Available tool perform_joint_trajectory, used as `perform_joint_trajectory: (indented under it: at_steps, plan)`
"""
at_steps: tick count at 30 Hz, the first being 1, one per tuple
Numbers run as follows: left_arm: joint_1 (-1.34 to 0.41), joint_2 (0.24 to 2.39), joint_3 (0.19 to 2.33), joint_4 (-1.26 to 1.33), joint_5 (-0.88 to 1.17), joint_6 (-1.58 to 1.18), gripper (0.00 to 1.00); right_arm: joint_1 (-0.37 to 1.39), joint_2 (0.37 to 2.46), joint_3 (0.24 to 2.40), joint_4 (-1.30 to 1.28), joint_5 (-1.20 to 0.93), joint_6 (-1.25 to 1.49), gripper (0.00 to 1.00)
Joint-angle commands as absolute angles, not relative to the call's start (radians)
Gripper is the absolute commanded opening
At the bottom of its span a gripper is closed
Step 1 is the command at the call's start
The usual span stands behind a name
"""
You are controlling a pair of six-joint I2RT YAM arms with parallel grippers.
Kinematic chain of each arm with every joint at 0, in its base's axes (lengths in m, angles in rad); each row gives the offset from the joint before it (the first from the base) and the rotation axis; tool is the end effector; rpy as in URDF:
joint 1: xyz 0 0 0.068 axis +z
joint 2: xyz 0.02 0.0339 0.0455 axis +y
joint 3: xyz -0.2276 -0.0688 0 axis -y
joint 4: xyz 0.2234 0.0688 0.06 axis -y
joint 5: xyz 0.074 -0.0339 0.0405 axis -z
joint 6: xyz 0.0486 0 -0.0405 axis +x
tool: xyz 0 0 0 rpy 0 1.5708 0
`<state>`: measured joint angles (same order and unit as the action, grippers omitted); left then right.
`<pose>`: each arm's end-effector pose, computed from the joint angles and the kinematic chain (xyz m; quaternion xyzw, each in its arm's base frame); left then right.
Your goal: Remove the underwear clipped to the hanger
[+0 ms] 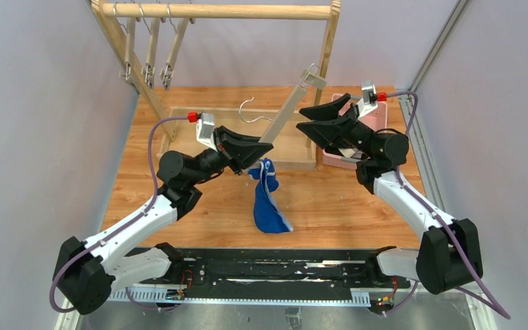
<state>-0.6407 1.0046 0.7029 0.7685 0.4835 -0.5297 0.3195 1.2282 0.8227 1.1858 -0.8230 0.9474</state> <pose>0.1737 -0.1577 0.3492 0.2318 0.4971 -0.5613 0.6198 0.2248 0.1119 0.3702 -0.2421 0.4496 0.6248 0.5906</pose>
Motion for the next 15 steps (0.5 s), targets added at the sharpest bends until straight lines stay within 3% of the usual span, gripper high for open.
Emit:
perform_joint_trajectory:
  at_steps: [1,15]
  plan:
    - [-0.647,1.067,0.707,1.078,0.479,-0.665,0.00,0.333,1.279,0.852,1.470,-0.869,1.135,0.67]
    - [-0.649,1.151,0.753,1.080,0.506,-0.716,0.00,0.379,1.325,0.950,1.481,-0.905,1.117,0.63]
